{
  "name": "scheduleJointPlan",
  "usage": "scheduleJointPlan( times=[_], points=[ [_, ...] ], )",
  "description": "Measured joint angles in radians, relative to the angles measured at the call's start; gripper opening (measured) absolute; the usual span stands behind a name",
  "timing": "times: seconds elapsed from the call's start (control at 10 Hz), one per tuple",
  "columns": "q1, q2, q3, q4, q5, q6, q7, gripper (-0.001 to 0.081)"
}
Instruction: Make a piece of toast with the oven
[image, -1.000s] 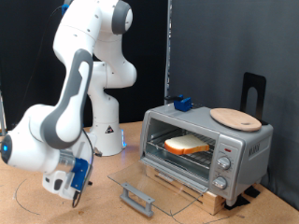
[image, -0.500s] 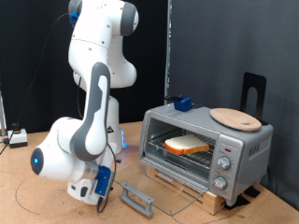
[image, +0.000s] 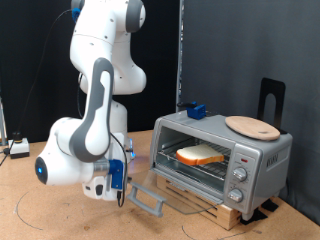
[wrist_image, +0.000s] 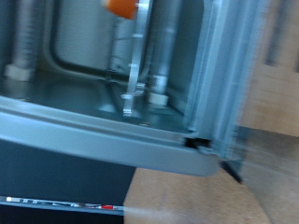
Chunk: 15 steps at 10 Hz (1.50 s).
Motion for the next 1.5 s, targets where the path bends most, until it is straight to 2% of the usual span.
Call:
scheduleJointPlan(
  times=[0.2, 0.5, 0.9, 1.1, 1.5],
  points=[
    [0.004, -0.051, 0.002, -0.021, -0.006, -0.031, 0.013, 0.0809],
    [0.027, -0.134, 0.004, -0.067, -0.043, -0.001, 0.050, 0.0809],
    [0.049, -0.232, 0.040, -0.137, -0.062, -0.038, 0.036, 0.0809],
    [0.062, -0.294, 0.059, -0.186, -0.055, -0.036, 0.042, 0.0809],
    [0.091, -0.442, 0.106, -0.317, -0.032, 0.020, 0.145, 0.0809]
  ],
)
